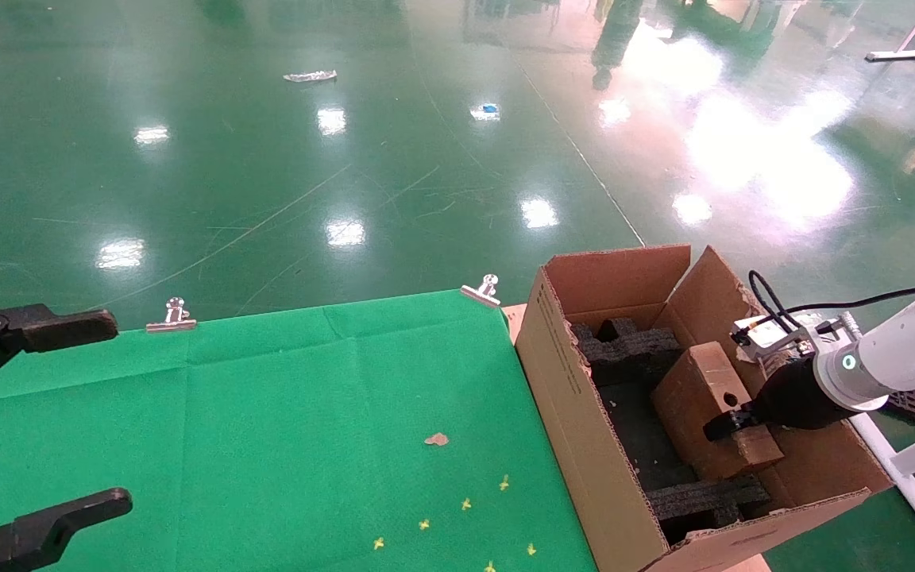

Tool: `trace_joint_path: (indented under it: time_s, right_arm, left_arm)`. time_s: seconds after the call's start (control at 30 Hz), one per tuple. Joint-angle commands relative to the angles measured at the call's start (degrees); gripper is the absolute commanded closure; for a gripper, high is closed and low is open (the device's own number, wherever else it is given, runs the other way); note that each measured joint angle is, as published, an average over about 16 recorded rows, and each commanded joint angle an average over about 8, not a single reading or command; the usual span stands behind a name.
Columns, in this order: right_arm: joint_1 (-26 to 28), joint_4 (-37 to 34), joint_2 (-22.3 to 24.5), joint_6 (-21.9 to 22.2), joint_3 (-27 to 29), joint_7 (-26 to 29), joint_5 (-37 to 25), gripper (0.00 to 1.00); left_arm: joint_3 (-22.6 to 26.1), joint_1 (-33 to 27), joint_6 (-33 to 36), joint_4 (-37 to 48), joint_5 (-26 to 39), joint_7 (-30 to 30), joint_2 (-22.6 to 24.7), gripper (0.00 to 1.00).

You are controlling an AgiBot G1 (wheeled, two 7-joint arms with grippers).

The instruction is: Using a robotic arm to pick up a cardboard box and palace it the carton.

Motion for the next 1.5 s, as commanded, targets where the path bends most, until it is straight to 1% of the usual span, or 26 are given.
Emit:
trace_joint_path:
  time_s: [0.03,0.6,0.77,0.87,0.97,1.17,1.3,1.4,1.5]
  right_arm:
    - [0.1,-0.1,0.0,-0.1,0.1,-0.3,0.1,0.0]
    - [0.8,-1.4,-0.5,-0.4,0.2,-1.7,0.2,0.0]
    - [2.3,-1.2,0.0,-1.4,0.9,-2.8,1.1,0.0]
    - [5.1,-0.6,0.8,-2.7,1.5,-4.1,2.0,0.0]
    - [9.4,0.4,1.8,-4.2,2.0,-5.9,2.4,0.0]
    - [20.8,3.2,4.2,-7.3,2.7,-9.7,2.7,0.0]
    - [27.5,5.6,5.8,-8.5,3.4,-11.7,2.8,0.0]
    - [30.3,7.5,7.0,-8.7,4.0,-12.7,3.3,0.0]
    - [31.5,9.2,8.2,-8.8,4.7,-13.4,4.2,0.0]
  left_arm:
    - [0.0,0.0,0.0,0.0,0.0,0.0,0.0,0.0]
    - [0.1,0.0,0.0,0.0,0.0,0.0,0.0,0.0]
    - [0.1,0.0,0.0,0.0,-0.1,0.0,0.0,0.0]
    - [0.1,0.0,0.0,0.0,-0.1,0.0,0.0,0.0]
    - [0.1,0.0,0.0,0.0,-0.1,0.0,0.0,0.0]
    - [0.1,0.0,0.0,0.0,-0.1,0.1,0.0,0.0]
    - [0.1,0.0,-0.1,0.0,-0.1,0.1,-0.1,0.0]
    - [0.1,0.0,-0.1,0.0,-0.1,0.1,-0.1,0.0]
    - [0.1,0.0,-0.1,0.0,-0.1,0.1,-0.1,0.0]
